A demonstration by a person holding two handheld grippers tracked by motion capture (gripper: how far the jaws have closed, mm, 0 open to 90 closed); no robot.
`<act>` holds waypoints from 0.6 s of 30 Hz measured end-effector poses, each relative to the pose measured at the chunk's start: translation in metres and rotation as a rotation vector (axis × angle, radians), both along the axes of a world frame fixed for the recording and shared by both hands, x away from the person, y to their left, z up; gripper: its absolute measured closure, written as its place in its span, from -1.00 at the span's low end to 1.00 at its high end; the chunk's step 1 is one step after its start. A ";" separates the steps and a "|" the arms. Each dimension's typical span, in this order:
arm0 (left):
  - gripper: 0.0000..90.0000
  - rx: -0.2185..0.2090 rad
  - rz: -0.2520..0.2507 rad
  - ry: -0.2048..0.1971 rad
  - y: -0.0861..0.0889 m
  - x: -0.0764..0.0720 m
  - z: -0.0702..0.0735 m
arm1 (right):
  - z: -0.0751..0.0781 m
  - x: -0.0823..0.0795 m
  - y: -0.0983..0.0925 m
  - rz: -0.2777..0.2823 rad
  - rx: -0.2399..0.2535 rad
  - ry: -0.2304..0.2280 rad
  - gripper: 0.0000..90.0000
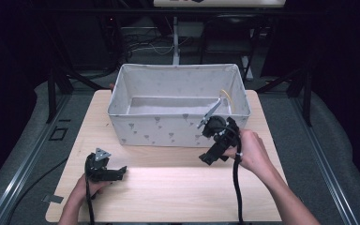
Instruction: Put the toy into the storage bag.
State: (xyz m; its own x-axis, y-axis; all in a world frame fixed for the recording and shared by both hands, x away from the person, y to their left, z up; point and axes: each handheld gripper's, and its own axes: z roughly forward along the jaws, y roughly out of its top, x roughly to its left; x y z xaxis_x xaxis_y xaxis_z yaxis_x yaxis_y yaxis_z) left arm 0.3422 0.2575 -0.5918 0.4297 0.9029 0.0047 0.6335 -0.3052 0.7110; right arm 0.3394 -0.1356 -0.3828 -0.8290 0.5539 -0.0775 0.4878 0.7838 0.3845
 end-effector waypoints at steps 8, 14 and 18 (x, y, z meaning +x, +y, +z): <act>-0.99 0.000 0.000 0.000 0.000 0.000 0.000 | -0.067 -0.011 0.011 0.054 -0.011 0.104 -1.00; -0.99 -0.001 0.001 0.001 0.000 0.000 0.000 | -0.111 -0.019 0.017 0.058 -0.026 0.149 -1.00; -0.99 -0.002 -0.001 0.001 0.000 0.000 0.000 | -0.131 -0.023 0.015 0.037 -0.024 0.166 -0.99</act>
